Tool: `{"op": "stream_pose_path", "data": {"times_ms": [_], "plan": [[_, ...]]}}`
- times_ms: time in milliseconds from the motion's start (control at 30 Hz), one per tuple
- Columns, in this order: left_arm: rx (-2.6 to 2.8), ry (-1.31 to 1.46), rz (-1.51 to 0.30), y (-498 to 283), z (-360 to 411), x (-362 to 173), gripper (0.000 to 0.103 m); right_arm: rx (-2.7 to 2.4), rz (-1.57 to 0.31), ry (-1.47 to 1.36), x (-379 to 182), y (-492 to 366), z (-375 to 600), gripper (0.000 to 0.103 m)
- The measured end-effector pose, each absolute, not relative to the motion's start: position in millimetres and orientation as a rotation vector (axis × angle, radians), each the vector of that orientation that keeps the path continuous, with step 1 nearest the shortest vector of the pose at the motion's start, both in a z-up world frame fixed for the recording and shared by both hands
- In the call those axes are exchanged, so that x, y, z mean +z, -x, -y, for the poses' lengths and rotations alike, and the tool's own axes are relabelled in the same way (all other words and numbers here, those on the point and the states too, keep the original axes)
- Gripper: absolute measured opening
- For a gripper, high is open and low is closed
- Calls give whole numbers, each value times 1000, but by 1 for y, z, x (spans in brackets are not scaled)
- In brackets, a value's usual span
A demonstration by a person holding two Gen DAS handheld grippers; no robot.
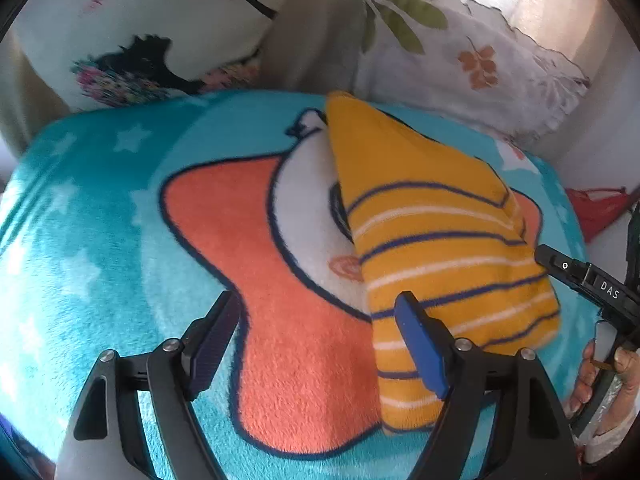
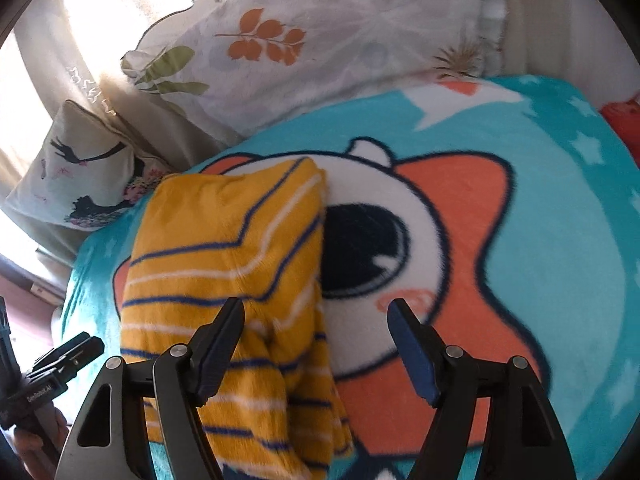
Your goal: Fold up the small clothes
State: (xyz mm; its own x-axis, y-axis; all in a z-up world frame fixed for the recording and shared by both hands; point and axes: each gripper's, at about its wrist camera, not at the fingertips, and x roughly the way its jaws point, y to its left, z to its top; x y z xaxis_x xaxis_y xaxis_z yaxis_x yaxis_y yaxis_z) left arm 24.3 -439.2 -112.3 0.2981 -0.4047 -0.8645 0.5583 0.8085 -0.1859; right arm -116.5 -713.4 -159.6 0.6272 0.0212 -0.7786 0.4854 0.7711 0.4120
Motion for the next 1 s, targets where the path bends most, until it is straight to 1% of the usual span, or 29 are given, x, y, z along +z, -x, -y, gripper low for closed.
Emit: {"op": "stream_pose_path", "data": {"times_ms": [67,100,267,300,333,400,500,700,933,1000], "plan": [[-695,-159,-1096,-25,438,-112,79,-310,-853,-686,-157,126,711,78],[-714,-177,-1069,-22,438,-108,79,-324,-844,-697,-155,132,707,78],[-730,-274,-828,-7,433,-75,81,-409,-840,-664,-138,148,678,78],[-729,-280,-782,-5,431,-69,85,-435,-847,-647,-135,150,670,78],[-727,-279,-732,-3,427,-62,92,-453,-852,-635,-132,152,664,78],[-736,-250,-672,-4,418,-50,98,-488,-862,-615,-127,155,651,78],[-753,-181,-621,-6,403,-36,101,-528,-864,-594,-121,159,634,78],[-694,-158,-551,-1,388,-13,101,-546,-879,-504,-108,158,610,78],[-519,-163,-398,43,384,16,103,-436,-886,-397,-107,153,604,78],[-562,-120,-436,52,386,15,103,-410,-896,-371,-109,160,605,78]]}}
